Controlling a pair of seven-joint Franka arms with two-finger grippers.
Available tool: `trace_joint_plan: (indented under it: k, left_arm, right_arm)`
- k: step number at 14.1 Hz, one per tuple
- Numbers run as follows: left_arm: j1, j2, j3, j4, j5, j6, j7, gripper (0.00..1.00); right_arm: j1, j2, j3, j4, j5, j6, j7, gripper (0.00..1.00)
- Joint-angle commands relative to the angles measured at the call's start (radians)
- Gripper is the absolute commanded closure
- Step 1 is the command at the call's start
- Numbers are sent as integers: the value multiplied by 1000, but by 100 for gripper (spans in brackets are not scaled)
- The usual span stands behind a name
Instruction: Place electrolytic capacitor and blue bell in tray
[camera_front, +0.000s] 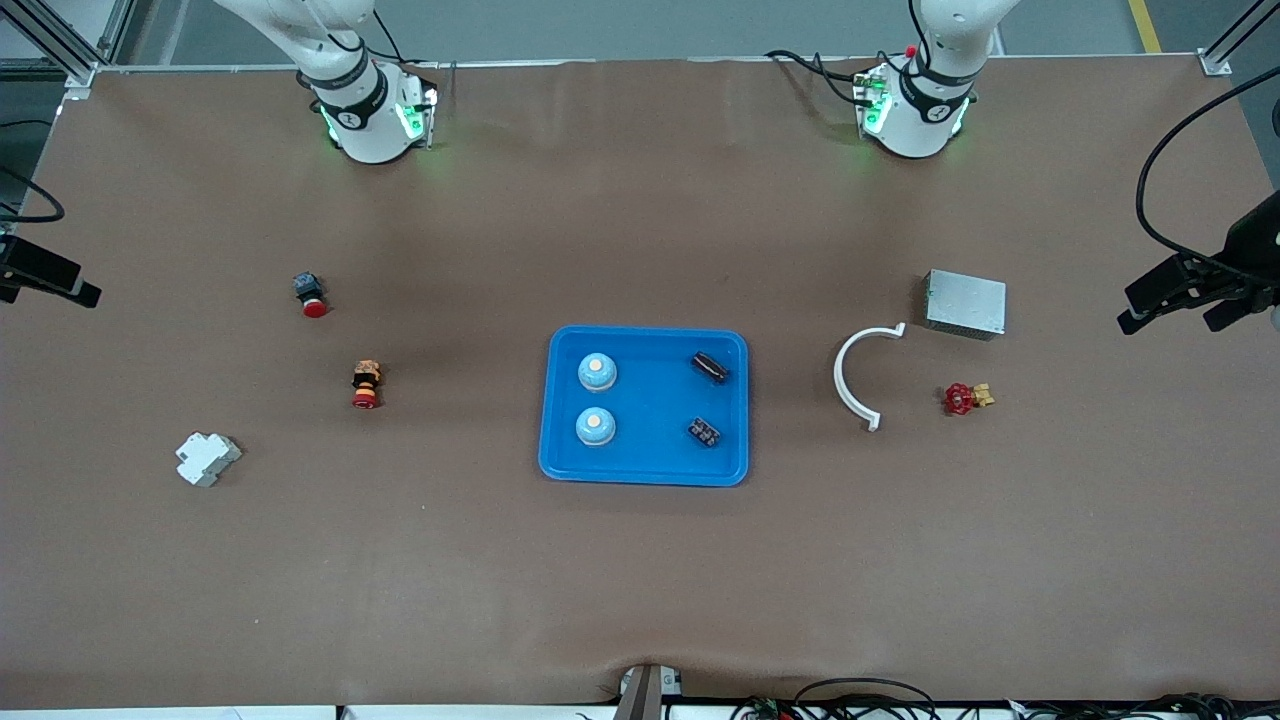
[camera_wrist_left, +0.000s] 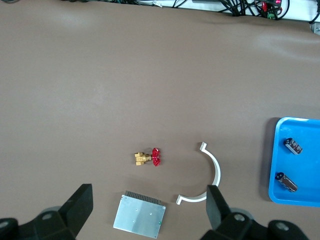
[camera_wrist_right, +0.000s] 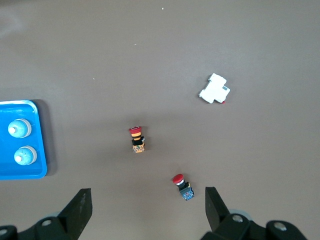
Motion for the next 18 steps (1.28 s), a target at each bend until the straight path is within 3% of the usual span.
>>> trace_joint_plan:
  k: [1,14,15,16,17,18]
  left_arm:
    - [11,8,-7,15,-16,-10,4,0]
    - [2,31,10,19,-13,-10,-5,0]
    - [-11,33,28,22,-13,-10,-5,0]
    - [-41,36,48,21,-11,-10,-3,0]
    - [-78,34,86,21,-10,-10,-10,0]
    - [-137,34,134,19,-10,-10,-11,0]
  right_arm:
    - [18,-31,5,-35,11,4,8,0]
    - [87,-62,-6,-35,-10,-9,45,0]
    - [170,-65,-73,-37,-15,-10,45,0]
    - [268,-69,-178,-38,-15,-10,47,0]
    - [317,-69,-228,-38,-15,-10,47,0]
    - [306,-69,-228,-38,-15,-12,47,0]
